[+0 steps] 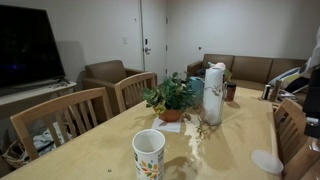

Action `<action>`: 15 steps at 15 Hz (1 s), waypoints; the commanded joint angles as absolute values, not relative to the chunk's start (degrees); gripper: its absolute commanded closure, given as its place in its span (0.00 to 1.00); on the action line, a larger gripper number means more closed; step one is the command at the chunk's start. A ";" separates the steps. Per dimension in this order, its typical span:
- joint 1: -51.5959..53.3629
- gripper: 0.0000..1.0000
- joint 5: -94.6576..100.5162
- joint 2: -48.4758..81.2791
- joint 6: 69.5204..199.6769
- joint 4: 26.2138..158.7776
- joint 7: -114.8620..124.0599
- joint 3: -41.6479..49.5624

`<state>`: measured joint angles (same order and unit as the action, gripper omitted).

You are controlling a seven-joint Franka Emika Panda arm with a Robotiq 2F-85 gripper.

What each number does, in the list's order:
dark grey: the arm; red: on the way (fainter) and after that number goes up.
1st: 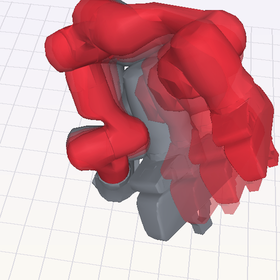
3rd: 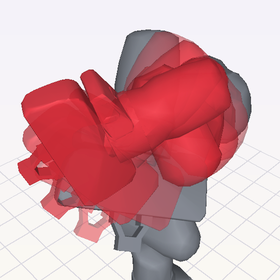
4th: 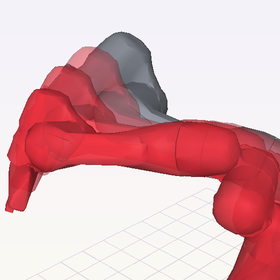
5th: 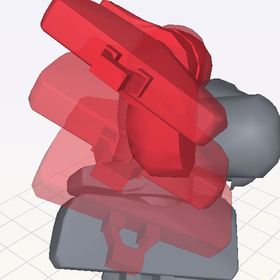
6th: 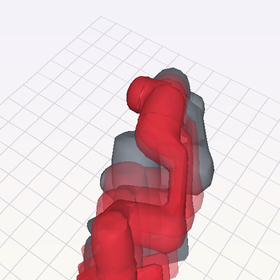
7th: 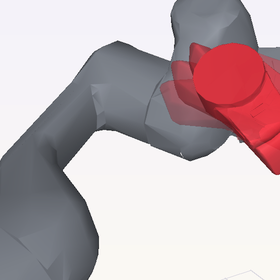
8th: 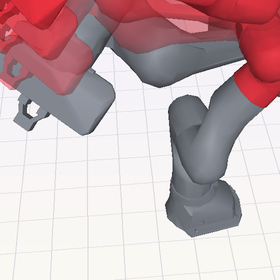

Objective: Put the white lid on the table on top of the white cup

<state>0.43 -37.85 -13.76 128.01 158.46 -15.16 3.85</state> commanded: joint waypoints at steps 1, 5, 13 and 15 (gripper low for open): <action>-0.48 0.00 -40.30 -13.70 119.91 156.70 -10.55 5.74; -1.69 0.00 -42.90 -13.37 113.13 156.06 -7.64 6.66; -3.36 0.00 -46.00 -9.02 110.32 156.14 -2.76 6.26; -3.80 0.00 -46.69 -6.41 110.31 155.68 -2.66 6.55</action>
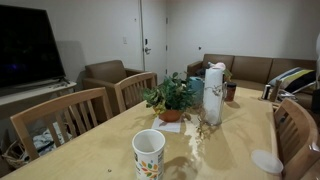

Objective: Put the white lid on the table on top of the white cup

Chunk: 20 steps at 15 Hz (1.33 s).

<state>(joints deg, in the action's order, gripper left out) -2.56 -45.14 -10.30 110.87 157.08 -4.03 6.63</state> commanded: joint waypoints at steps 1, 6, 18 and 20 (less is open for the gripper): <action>-4.00 0.00 -47.24 -4.99 110.55 155.49 -2.93 6.56; -5.50 0.00 -48.84 0.45 112.95 155.09 -3.14 6.87; -9.80 0.00 -48.90 2.84 116.63 155.75 -7.38 10.29; -9.27 0.00 -49.13 3.02 117.02 155.43 -7.84 9.74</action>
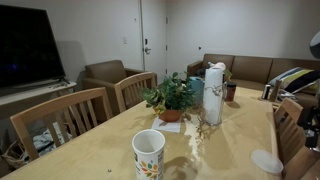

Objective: Put the white lid on the table on top of the white cup

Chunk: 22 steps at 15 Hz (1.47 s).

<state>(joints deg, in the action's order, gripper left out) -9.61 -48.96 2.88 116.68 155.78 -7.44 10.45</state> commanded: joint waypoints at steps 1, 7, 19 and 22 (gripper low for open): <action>-8.91 0.00 -49.12 3.13 117.48 155.27 -7.80 9.35; -7.60 0.00 -48.08 4.10 122.14 154.80 1.59 8.27; -3.36 0.00 -51.62 5.32 145.88 157.64 34.21 5.83; -1.67 0.00 -52.09 5.60 149.87 158.45 40.05 4.37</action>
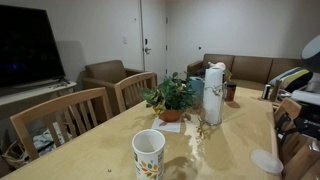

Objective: Put the white lid on the table on top of the white cup

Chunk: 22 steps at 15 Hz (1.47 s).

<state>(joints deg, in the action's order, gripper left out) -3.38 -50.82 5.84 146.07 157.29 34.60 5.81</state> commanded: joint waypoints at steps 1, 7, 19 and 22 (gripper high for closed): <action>-1.23 0.00 -52.44 5.64 150.39 158.52 40.88 3.78; 1.32 0.00 -51.85 8.71 154.46 157.50 47.40 1.42; 0.50 0.00 -50.31 18.85 160.89 154.42 57.57 4.82; 0.44 0.00 -51.79 20.12 162.01 153.21 56.49 4.83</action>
